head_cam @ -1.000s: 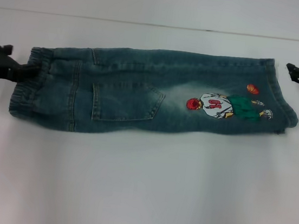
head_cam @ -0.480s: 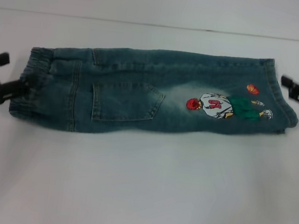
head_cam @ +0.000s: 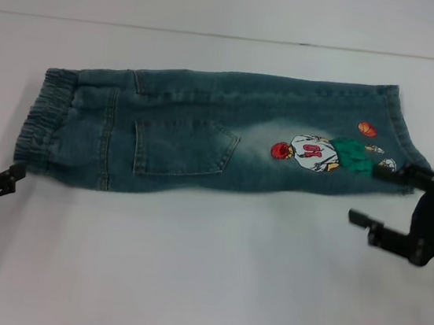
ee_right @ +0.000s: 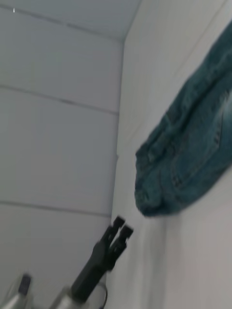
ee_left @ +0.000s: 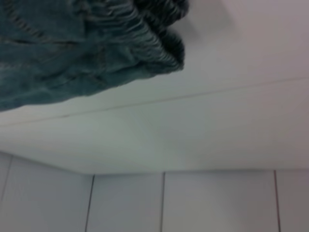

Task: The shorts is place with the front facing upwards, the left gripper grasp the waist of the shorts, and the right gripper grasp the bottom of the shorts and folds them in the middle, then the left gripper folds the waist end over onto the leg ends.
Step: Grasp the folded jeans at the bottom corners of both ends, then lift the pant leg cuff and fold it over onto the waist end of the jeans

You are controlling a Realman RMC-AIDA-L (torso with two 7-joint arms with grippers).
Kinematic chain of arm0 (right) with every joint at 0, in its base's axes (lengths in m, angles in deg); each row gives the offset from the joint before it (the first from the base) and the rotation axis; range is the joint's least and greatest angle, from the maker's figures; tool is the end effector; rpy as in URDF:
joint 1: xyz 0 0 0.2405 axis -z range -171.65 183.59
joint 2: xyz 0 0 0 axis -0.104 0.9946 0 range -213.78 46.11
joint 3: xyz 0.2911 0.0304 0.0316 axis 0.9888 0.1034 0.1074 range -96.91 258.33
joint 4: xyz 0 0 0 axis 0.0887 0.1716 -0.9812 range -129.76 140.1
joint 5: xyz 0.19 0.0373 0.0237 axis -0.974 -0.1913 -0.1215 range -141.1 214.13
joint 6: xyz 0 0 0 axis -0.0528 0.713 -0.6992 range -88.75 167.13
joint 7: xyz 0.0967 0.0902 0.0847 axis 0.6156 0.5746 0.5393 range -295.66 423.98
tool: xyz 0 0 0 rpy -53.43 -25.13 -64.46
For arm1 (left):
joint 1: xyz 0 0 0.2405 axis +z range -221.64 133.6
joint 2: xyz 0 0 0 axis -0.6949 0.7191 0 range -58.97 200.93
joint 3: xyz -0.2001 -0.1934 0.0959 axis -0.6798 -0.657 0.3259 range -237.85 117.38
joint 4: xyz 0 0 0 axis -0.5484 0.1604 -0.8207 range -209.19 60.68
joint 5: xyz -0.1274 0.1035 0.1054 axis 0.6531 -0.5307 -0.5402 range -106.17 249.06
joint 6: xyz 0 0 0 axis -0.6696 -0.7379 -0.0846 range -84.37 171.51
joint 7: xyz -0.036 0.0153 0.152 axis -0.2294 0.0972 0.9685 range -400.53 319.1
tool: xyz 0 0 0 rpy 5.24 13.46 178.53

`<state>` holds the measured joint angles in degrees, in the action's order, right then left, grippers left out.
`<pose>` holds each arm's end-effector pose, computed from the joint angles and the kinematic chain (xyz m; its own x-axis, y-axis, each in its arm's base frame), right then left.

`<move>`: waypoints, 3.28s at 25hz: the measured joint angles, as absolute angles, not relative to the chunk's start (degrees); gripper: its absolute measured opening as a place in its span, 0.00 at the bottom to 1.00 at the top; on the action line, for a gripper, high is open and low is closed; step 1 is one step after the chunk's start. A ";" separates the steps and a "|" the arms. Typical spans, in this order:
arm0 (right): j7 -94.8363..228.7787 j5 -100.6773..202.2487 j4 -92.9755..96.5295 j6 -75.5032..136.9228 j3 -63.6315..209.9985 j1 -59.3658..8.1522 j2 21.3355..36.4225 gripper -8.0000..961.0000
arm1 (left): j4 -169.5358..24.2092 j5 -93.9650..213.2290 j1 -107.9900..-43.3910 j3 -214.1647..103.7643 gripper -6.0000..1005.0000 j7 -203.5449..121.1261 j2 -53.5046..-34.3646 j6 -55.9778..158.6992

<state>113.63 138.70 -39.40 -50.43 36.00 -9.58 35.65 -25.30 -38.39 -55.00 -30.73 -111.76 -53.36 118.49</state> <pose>0.3200 0.2855 -0.0081 0.9005 0.0760 -0.4281 -0.1568 -0.8616 -0.4827 -0.3890 0.2741 0.0108 0.7412 0.3761 0.5560 0.6680 -0.4957 -0.5551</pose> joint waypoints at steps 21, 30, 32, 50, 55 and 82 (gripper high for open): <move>116.16 142.69 -39.17 -52.28 35.75 -10.28 35.87 0.74 | -29.70 -43.38 -59.74 -26.30 0.86 -112.10 -52.92 109.81; 116.13 142.68 -39.21 -52.20 36.08 -10.20 35.88 0.74 | -30.62 -43.71 -61.21 -26.31 0.58 -113.24 -52.90 109.56; 116.13 142.64 -39.21 -52.15 36.18 -10.20 35.87 0.74 | -30.66 -43.72 -61.38 -26.31 0.50 -113.25 -52.91 109.66; 114.91 135.60 -32.35 -42.97 41.21 -11.91 36.19 0.73 | -15.80 -39.64 -61.47 -26.63 0.06 -128.15 -53.16 123.83; 109.19 128.25 -25.00 -36.82 41.23 -14.54 36.18 0.71 | -7.03 -38.70 -62.77 -26.15 0.06 -135.78 -53.10 128.29; 87.40 123.49 6.61 -12.91 34.20 -40.88 37.43 0.05 | 1.97 -39.61 -77.58 -19.26 0.06 -152.02 -51.07 136.76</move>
<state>87.40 123.49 6.61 -12.91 34.20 -40.88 37.43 1.97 -39.61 -77.58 -19.26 -152.02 -51.07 136.76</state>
